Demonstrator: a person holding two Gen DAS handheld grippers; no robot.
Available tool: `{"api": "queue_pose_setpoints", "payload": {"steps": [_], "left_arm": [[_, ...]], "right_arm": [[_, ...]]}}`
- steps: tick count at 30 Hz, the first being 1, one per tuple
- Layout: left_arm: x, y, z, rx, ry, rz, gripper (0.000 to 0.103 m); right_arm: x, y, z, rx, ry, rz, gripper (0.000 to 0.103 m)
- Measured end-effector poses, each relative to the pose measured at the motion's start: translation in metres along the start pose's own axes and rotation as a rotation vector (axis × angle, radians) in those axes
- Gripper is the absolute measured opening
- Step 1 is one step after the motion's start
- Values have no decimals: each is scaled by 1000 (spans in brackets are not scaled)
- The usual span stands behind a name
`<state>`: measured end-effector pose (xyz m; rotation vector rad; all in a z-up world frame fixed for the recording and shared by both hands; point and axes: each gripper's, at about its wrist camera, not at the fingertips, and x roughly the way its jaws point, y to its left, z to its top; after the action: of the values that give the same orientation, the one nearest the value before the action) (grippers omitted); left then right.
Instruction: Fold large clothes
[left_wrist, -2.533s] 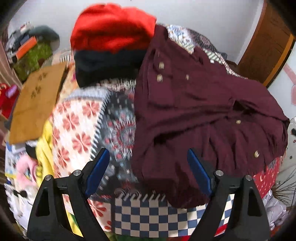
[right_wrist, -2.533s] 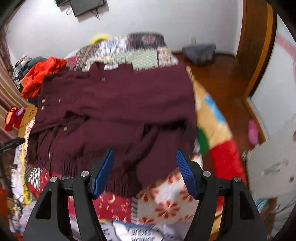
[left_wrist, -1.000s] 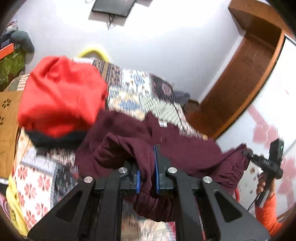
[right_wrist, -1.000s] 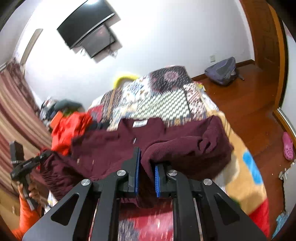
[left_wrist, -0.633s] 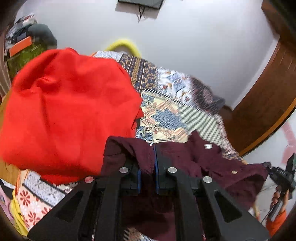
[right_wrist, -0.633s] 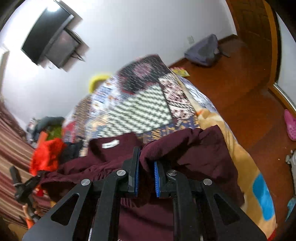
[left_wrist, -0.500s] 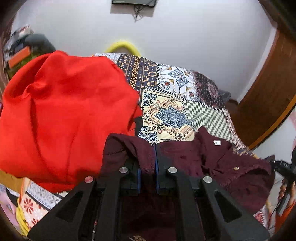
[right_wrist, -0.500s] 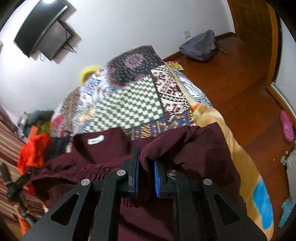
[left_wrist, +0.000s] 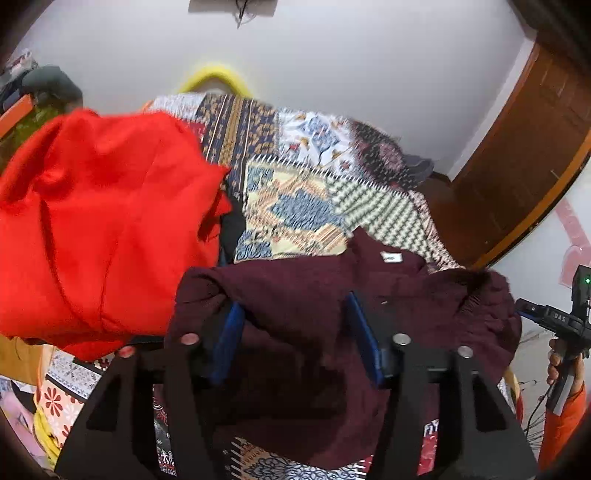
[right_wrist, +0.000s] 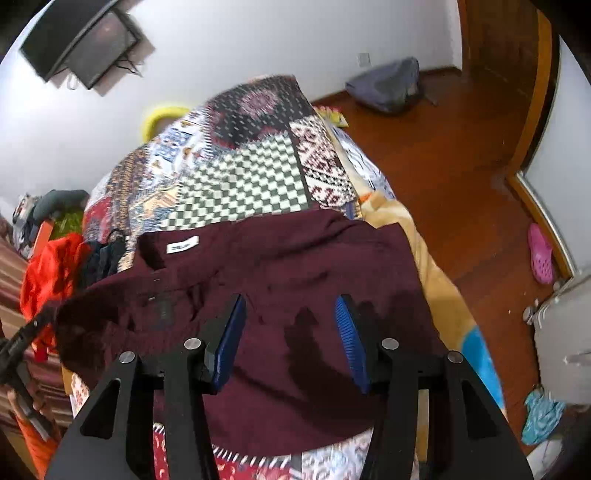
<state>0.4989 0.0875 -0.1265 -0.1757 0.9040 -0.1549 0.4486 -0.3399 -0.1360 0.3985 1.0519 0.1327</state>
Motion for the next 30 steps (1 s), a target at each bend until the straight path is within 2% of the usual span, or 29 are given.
{"api": "queue_pose_setpoints", "payload": {"steps": [3, 6, 10, 14, 16, 18, 23, 26, 28, 30], "left_arm": [[-24, -16, -2, 61, -55, 10, 64], [-43, -32, -10, 135, -103, 23, 74], [-54, -49, -38, 241, -124, 44, 80], [-57, -41, -73, 236, -132, 67, 81], [-55, -28, -87, 203, -116, 84, 81], [-50, -9, -98, 137, -90, 86, 81], [-32, 49, -122, -108, -17, 47, 81], [-17, 80, -133, -292, -10, -88, 81], [-7, 87, -135, -343, 7, -159, 81], [5, 89, -133, -381, 1, -200, 81]], "right_arm": [[-15, 10, -8, -36, -22, 4, 50], [-18, 28, -18, -118, -38, -15, 51], [-7, 56, -37, -243, -27, -57, 51], [10, 84, -62, -383, 11, -55, 51], [23, 96, -75, -463, 42, -38, 51], [42, 105, -85, -520, 92, -57, 51], [76, 108, -95, -538, 161, -107, 51], [79, 102, -88, -505, 172, -82, 53], [79, 97, -80, -451, 180, -48, 56], [81, 95, -77, -417, 179, -28, 57]]}}
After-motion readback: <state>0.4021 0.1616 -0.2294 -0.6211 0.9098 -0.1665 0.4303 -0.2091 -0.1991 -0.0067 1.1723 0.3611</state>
